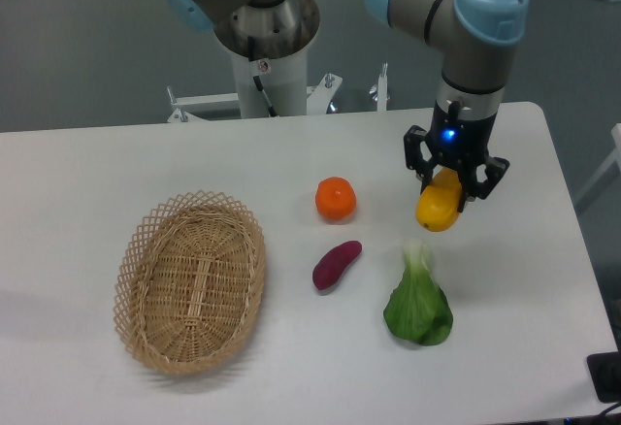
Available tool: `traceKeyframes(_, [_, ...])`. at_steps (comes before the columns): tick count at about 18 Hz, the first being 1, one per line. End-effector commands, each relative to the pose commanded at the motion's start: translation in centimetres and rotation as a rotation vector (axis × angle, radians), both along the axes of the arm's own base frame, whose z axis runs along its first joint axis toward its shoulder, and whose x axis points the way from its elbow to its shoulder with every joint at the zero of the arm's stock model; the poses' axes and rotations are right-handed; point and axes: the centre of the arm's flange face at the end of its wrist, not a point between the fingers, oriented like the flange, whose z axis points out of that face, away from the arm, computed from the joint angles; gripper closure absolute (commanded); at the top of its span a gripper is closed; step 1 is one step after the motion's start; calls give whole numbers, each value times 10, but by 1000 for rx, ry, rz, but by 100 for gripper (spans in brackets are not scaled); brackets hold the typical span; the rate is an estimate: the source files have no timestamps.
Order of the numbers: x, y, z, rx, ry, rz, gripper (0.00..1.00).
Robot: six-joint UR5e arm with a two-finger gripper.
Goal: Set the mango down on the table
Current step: 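Carry the held yellow mango sideways and lower it toward the table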
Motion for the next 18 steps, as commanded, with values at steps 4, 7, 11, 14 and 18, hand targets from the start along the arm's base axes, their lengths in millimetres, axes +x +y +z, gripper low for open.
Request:
traceKeyframes(4, [-21, -10, -15, -10, 8, -25, 45])
traceKeyframes(7, [-40, -34, -32, -19, 31, -70, 45])
traceKeyframes(11, [-60, -44, -61, -31, 42, -113, 45])
traceKeyframes(14, [-66, -42, -78, -28, 58, -119, 45])
traceKeyframes(18, [-71, -40, -101, -38, 32, -142, 45])
